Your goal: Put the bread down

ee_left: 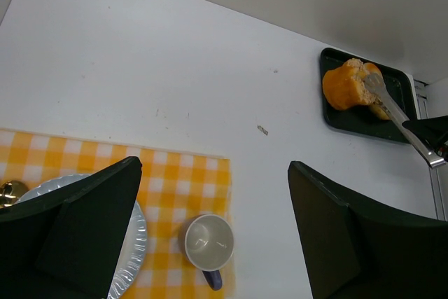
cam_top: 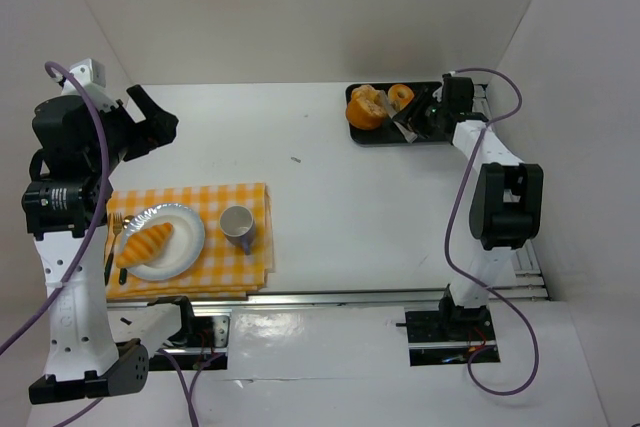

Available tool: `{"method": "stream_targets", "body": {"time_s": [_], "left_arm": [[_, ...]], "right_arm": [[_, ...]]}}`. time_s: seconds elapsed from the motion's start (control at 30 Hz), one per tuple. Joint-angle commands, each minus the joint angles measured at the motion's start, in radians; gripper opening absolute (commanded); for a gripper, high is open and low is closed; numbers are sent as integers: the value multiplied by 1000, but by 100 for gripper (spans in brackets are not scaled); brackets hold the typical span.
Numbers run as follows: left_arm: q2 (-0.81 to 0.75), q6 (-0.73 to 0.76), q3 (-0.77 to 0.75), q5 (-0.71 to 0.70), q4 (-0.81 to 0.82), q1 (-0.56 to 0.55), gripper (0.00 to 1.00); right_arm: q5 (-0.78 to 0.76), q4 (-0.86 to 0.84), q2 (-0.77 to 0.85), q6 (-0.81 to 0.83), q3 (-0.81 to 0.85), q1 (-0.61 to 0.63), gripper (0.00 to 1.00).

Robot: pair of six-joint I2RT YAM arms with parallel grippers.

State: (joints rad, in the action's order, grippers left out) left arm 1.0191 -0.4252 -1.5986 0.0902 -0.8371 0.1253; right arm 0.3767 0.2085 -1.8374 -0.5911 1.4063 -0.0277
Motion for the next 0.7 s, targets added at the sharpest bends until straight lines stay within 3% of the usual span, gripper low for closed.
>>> {"method": "stream_targets", "body": {"time_s": [0.0, 0.1, 0.13, 0.27, 0.33, 0.67], "left_arm": [[-13, -1, -4, -1, 43, -6, 99], [-13, -1, -4, -1, 43, -6, 99], [-13, -1, -4, -1, 43, -6, 99], [-13, -1, -4, -1, 43, -6, 99], [-13, -1, -4, -1, 43, -6, 99], [-13, -1, -4, 9, 43, -6, 99]], "right_arm": [[25, -55, -3, -13, 43, -14, 52], [74, -76, -13, -22, 43, -23, 51], [85, -90, -13, -33, 33, -32, 40], [30, -100, 68, -44, 22, -41, 11], [30, -87, 98, -33, 22, -41, 1], [47, -55, 217, -3, 69, 1, 0]]}}
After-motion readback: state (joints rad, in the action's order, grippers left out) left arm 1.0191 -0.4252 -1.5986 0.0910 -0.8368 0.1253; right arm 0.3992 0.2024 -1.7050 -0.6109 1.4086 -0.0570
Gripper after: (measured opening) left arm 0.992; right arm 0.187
